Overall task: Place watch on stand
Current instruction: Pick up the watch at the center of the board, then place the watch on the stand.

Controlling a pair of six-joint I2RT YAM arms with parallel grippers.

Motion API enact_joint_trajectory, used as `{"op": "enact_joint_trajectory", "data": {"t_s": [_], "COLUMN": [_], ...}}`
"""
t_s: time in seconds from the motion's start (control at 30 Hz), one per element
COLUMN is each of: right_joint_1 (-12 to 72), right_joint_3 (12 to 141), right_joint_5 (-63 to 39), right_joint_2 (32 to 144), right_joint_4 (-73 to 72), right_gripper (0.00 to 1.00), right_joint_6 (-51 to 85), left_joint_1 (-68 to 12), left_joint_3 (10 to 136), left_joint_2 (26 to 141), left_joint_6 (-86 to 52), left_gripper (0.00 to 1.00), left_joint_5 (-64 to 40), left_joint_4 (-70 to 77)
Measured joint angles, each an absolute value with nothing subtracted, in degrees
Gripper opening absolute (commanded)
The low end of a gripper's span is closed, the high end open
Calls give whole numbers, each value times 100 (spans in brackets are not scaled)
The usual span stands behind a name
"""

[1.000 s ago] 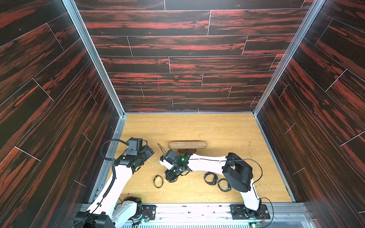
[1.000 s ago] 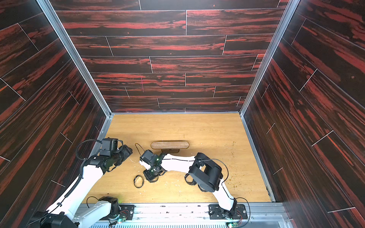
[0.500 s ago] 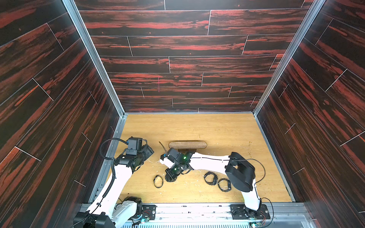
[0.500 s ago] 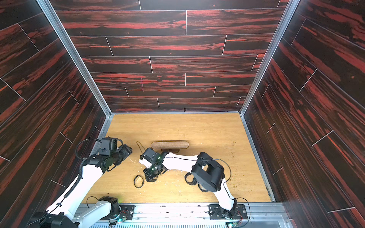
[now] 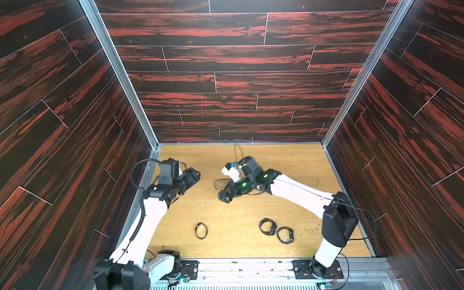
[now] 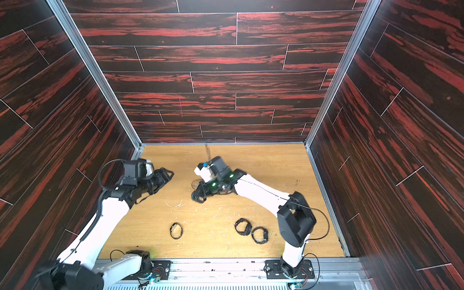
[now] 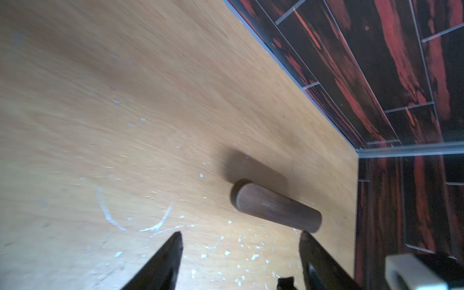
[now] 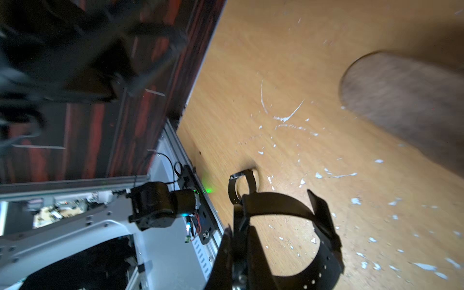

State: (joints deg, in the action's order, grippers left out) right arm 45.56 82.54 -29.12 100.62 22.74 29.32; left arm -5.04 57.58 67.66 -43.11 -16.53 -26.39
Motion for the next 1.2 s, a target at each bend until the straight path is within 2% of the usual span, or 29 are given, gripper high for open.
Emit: {"op": "enact_joint_trajectory", "data": {"t_s": [0.2, 0.27, 0.37, 0.5, 0.53, 0.57, 0.6, 1.03, 1.2], "right_joint_1": [3763, 3489, 3092, 2648, 2534, 2445, 2355, 1691, 1566], "right_joint_3": [8254, 8254, 8254, 8254, 8254, 8254, 8254, 7918, 7769], "right_joint_5": [-3249, -3393, -3634, -3876, -3948, -4003, -4064, -5068, -5439], "right_joint_2": [9732, 9625, 9485, 9371, 9349, 9332, 9319, 9126, 9098], "right_joint_4": [2327, 2318, 2292, 2265, 2261, 2261, 2259, 1594, 1186], "right_gripper": [0, 0, 0, 0, 0, 0, 0, 0, 0], "right_joint_6": [3105, 3175, 3306, 3409, 3433, 3457, 3485, 4049, 4414], "left_joint_1": [-615, -784, -1164, -1516, -1557, -1581, -1599, -1959, -2021], "left_joint_3": [6261, 6567, 7052, 7533, 7620, 7697, 7782, 9201, 9487], "left_joint_2": [7389, 7590, 7872, 8267, 8377, 8479, 8591, 9723, 9948], "left_joint_6": [-4268, -4174, -3986, -3942, -3948, -3968, -3966, -4099, -4139], "left_gripper": [69, 69, 63, 64, 73, 99, 100, 100, 90], "left_joint_5": [-2383, -2543, -2735, -3148, -3236, -3291, -3343, -3789, -3907], "left_joint_4": [-2502, -2502, -2482, -2307, -2255, -2220, -2202, -2176, -2176]}}
